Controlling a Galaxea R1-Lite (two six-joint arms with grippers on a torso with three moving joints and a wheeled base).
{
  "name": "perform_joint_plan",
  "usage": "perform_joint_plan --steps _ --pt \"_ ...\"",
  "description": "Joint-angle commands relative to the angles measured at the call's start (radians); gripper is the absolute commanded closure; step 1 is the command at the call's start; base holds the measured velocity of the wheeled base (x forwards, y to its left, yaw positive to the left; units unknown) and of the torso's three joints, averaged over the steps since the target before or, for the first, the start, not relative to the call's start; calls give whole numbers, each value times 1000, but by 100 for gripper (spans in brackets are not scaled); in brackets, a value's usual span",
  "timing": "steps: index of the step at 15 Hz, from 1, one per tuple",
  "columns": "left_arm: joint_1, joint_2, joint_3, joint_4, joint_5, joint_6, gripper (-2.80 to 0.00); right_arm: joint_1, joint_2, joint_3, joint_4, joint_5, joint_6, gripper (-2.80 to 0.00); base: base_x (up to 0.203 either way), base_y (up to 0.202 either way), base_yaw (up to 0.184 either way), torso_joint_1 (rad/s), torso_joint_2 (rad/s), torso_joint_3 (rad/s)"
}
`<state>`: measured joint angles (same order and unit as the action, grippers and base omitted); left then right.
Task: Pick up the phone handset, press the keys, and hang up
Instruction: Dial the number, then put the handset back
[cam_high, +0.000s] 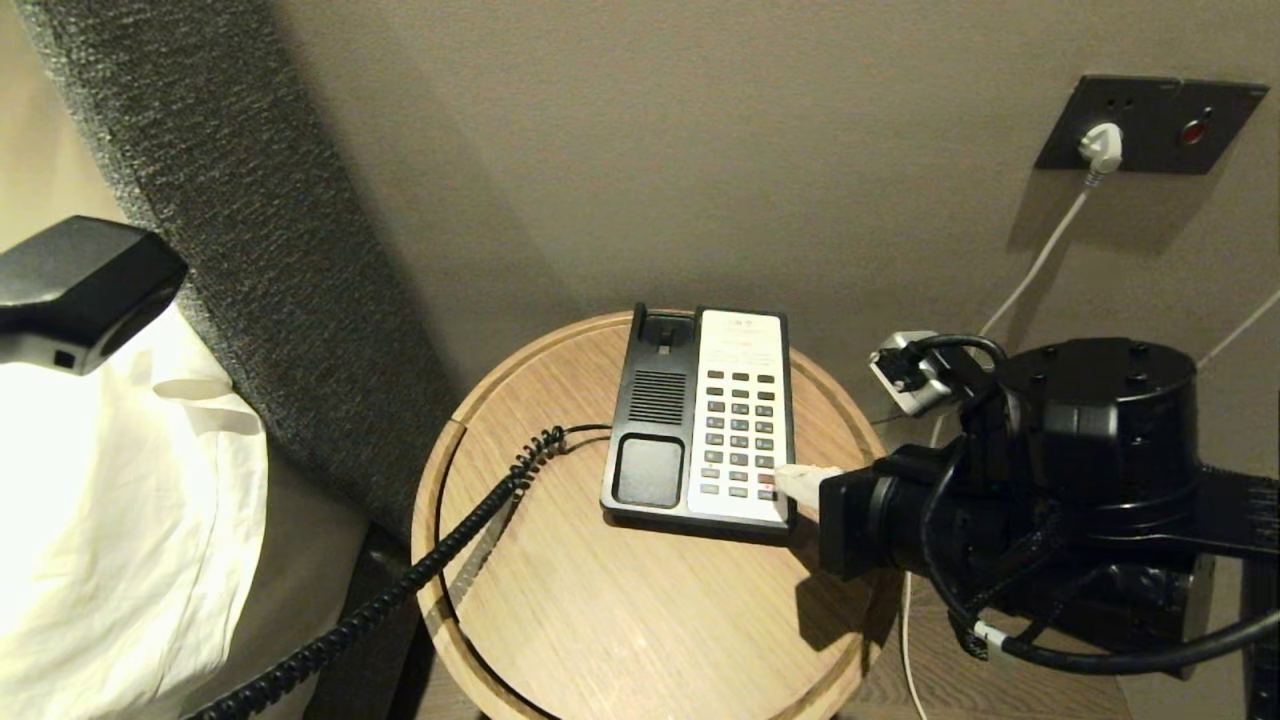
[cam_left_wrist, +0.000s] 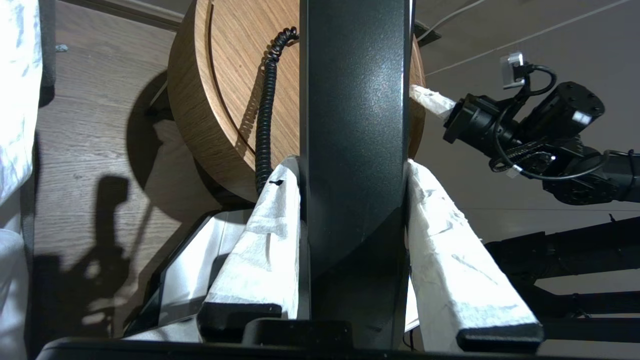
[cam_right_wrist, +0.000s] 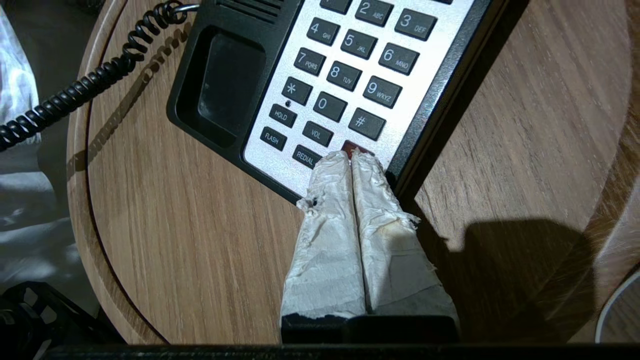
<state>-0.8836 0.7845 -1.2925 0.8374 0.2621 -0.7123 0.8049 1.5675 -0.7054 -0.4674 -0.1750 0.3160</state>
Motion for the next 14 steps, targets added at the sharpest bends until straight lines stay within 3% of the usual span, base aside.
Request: perform_joint_plan --steps 1,5,8,14 --pt "0 8 9 5 3 -3 0 -2 -23 8 -3 -1 2 0 0 0 0 0 0 0" --pt "-2 131 8 -71 -14 20 0 -50 -118 54 -10 -1 5 0 0 0 0 0 0 0" --pt "-4 282 -10 -152 -7 95 0 -95 -204 91 7 -21 1 0 0 0 0 0 0 0" --pt "-70 633 -119 -252 96 149 0 -172 -368 173 53 -63 6 0 0 0 0 0 0 0"
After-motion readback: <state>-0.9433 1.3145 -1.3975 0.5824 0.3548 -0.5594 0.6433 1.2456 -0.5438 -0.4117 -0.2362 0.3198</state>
